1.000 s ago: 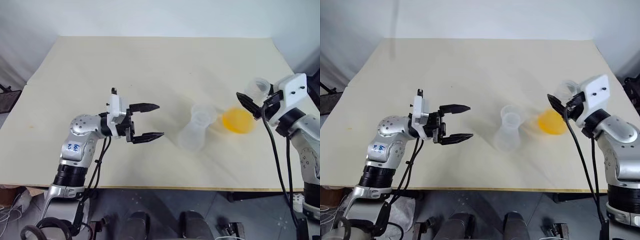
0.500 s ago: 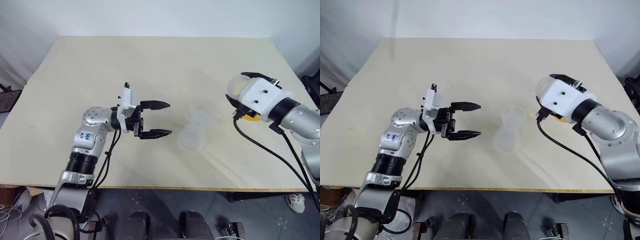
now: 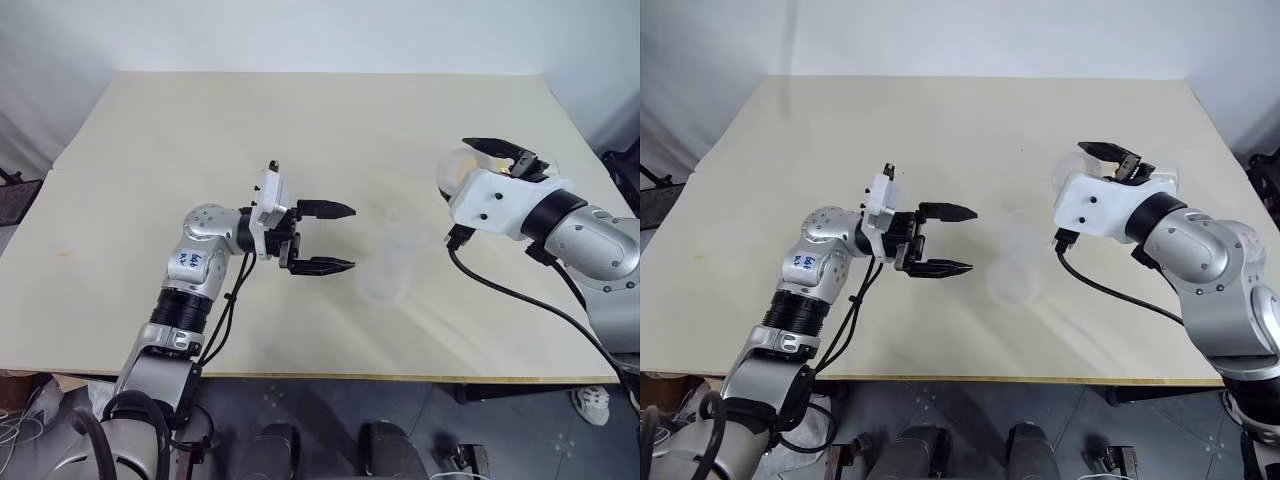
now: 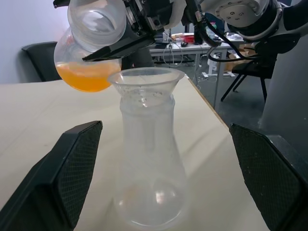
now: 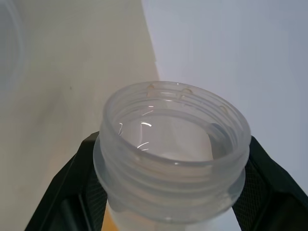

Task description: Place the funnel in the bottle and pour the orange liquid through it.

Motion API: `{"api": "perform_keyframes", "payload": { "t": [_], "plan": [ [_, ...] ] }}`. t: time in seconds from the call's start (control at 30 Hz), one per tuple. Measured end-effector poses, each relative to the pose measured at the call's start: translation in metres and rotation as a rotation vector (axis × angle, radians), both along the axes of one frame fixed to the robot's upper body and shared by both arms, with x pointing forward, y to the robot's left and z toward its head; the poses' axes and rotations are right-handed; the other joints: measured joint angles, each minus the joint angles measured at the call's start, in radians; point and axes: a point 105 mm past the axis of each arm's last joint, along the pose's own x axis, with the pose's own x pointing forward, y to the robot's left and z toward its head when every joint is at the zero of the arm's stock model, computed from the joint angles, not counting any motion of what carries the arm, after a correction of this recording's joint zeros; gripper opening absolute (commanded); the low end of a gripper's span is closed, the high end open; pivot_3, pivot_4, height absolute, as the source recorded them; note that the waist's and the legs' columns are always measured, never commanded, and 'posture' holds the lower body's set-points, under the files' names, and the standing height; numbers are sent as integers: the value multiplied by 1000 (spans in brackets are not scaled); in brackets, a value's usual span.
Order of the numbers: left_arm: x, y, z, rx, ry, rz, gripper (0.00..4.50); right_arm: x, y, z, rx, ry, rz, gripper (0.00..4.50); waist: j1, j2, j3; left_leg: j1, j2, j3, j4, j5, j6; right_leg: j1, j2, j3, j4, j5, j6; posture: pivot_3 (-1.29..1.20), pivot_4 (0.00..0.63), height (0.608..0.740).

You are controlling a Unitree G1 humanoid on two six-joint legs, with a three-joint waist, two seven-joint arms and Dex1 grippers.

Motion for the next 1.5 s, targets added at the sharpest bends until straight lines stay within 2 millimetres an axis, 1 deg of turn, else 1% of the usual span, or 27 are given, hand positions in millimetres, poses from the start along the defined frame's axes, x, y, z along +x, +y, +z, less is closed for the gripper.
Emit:
{"api": "perform_keyframes", "payload": {
  "t": [0.17, 0.43, 0.77, 0.9, 1.27, 1.5],
  "plan": [
    [-1, -3, -2, -4, 5, -19, 4500, -8, 12, 6, -54, -28, 44, 2803, 0, 0, 0, 0, 0, 0, 0, 0, 0, 0, 0, 0, 0, 0, 0, 0, 150, 740],
    [2, -6, 6, -6, -18, -28, 4500, -11, 20, 1, -144, -40, 64, 2803, 0, 0, 0, 0, 0, 0, 0, 0, 0, 0, 0, 0, 0, 0, 0, 0, 150, 740],
    [6, -8, 7, -15, -21, -29, 4500, -12, 22, 2, -239, -94, 52, 2803, 0, 0, 0, 0, 0, 0, 0, 0, 0, 0, 0, 0, 0, 0, 0, 0, 150, 740],
    [8, -8, 3, -15, -6, -28, 4500, -13, 22, 1, -266, -101, 55, 2803, 0, 0, 0, 0, 0, 0, 0, 0, 0, 0, 0, 0, 0, 0, 0, 0, 150, 740],
    [10, -9, 2, -11, 0, -38, 4500, -14, 22, -10, -323, -93, 61, 2803, 0, 0, 0, 0, 0, 0, 0, 0, 0, 0, 0, 0, 0, 0, 0, 0, 150, 740],
    [10, -8, 2, -12, 2, -40, 4500, -15, 23, -11, -366, -114, 68, 2803, -1, 0, 0, 0, 0, 0, 0, 0, 0, 0, 0, 0, 0, 0, 0, 0, 150, 740]
  ]
}}
